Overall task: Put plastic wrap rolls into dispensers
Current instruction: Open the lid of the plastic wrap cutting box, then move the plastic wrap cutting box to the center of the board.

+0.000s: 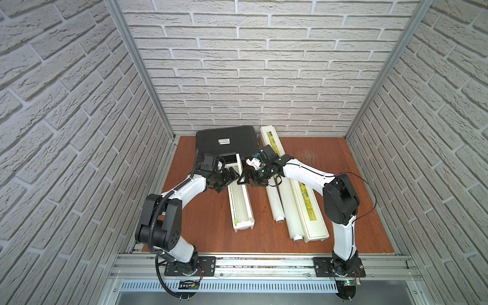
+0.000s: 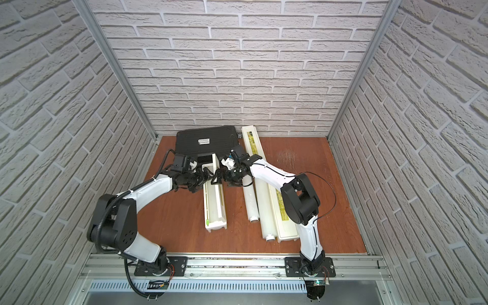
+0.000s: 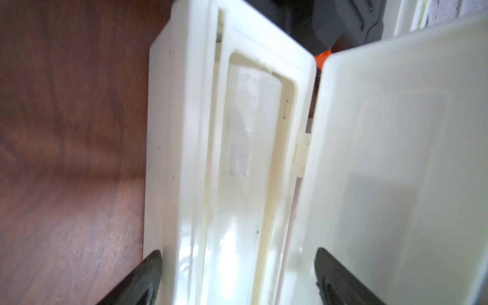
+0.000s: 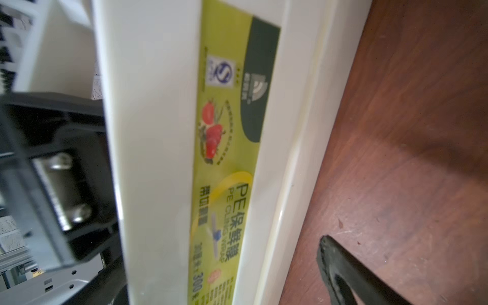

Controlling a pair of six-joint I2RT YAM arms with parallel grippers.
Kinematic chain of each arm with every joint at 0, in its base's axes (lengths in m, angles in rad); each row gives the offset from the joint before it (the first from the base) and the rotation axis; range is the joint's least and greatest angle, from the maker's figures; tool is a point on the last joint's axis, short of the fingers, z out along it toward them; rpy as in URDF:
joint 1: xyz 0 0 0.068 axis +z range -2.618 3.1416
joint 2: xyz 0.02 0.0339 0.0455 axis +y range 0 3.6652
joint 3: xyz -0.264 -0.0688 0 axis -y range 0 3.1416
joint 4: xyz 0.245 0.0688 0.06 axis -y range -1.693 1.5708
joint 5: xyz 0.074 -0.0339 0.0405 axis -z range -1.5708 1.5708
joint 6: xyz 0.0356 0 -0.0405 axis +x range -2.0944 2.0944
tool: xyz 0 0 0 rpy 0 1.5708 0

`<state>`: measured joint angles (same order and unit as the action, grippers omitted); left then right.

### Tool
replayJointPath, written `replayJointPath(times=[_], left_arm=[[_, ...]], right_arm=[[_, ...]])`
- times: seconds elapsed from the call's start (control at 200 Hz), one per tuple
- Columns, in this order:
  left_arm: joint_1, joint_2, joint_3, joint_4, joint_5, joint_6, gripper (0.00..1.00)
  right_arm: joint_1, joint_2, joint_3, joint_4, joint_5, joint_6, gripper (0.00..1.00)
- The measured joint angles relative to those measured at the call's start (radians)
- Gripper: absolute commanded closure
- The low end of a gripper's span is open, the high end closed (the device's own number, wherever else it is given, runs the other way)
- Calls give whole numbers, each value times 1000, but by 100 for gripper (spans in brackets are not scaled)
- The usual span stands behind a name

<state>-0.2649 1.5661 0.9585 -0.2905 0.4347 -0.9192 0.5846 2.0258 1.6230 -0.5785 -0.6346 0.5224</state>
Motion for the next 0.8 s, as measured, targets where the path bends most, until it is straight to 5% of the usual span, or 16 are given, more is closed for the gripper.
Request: replayJointPath(times=[0.26, 0.405, 0.52, 0.8], left_arm=[[2, -25, 65, -109, -63, 54, 10], [27, -78, 86, -141, -82, 79, 9], [72, -119, 85, -178, -92, 89, 9], [223, -252, 36, -235, -105, 97, 9]], right_arm=[[-35, 4, -121, -17, -39, -70, 6], [-45, 26, -135, -21, -70, -87, 21], [-44, 31, -135, 4, -106, -73, 35], [6, 85, -125, 130, -180, 54, 42]])
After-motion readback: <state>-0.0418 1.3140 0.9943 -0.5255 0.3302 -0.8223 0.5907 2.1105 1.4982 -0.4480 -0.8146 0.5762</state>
